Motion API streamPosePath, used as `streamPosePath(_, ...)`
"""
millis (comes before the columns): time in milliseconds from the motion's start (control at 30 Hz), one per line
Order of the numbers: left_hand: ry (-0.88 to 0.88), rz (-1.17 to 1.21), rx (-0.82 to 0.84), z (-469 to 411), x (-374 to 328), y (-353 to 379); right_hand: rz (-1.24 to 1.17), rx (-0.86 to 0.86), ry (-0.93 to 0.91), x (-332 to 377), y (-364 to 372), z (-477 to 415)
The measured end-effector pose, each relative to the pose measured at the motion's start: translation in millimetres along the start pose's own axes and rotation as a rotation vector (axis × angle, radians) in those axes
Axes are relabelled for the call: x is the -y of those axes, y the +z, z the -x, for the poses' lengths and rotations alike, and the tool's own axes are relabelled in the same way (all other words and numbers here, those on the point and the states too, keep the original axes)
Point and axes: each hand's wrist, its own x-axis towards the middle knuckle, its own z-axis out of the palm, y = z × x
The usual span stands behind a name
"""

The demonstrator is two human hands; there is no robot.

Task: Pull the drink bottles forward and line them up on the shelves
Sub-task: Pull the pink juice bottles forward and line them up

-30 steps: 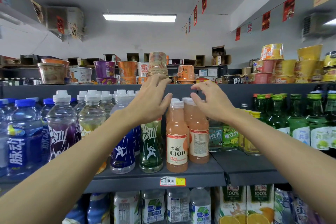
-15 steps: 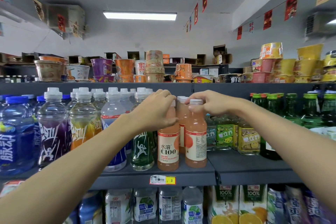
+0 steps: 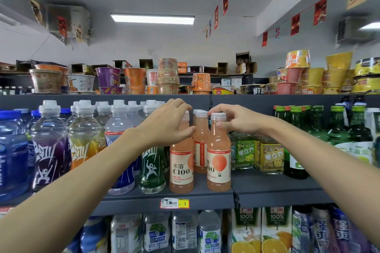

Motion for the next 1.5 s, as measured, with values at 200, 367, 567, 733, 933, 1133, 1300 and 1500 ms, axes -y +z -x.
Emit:
streamPosePath(200, 0.003, 0.054, -0.064, -15, -9, -8, 0.081, -0.162, -0.051, -4, 8, 2)
streamPosePath(367, -0.019, 0.035, -0.005, -38, -25, -9, -0.042, -0.075, -0.069, -8, -1, 9)
streamPosePath(567, -0.101, -0.191, 0.423, -95, -38, 12, -0.164, -0.124, -0.084, -17, 7, 15)
streamPosePath(733, -0.184, -0.281, 0.676, -128, -28, 25, -0.202, -0.195, -0.068, -24, 17, 16)
streamPosePath(933, -0.258, -0.185, 0.603, -134, -20, 48, -0.237, -0.185, -0.107, -28, 15, 16)
streamPosePath(1133, -0.260, -0.128, 0.565, -138, -22, 43, -0.263, -0.163, -0.110, -30, 13, 16)
streamPosePath(1300, -0.202, -0.045, 0.551, -139, -19, 40, -0.267, -0.151, -0.101, -29, 13, 15)
streamPosePath(1500, -0.173, 0.033, 0.525, -134, -10, 40, -0.286, -0.123, -0.080, -29, 8, 16)
